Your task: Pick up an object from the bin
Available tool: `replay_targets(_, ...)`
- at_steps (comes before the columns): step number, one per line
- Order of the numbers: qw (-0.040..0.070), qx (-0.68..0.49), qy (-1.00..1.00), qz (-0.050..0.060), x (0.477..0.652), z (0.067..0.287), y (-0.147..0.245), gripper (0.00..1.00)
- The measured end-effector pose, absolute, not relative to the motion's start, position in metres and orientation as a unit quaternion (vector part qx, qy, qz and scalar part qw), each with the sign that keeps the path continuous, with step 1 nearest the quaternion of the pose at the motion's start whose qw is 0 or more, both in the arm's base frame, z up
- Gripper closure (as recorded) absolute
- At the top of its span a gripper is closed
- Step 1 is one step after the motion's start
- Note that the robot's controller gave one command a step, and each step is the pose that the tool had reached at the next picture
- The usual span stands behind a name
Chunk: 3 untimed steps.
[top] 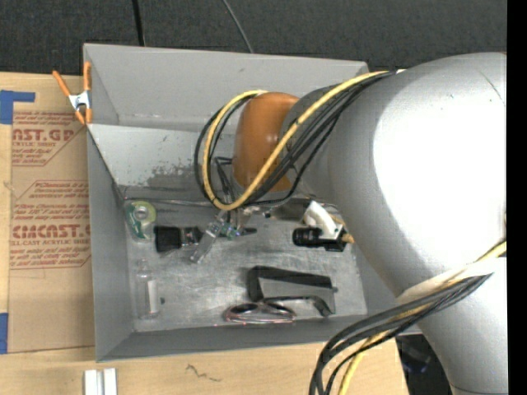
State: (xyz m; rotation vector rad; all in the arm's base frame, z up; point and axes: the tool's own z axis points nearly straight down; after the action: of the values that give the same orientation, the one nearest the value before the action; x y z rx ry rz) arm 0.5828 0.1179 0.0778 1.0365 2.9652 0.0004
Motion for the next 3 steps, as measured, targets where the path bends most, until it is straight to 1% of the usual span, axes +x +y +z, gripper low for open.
replay_targets(1,0.0,0.267,0.964,0.0,0.582,0.077,0.125,0.0)
replay_targets(2,0.0,0.25,0.968,0.0,0.581,0.077,0.126,0.0)
replay_targets(3,0.001,0.217,0.976,0.0,0.594,0.072,0.14,0.0)
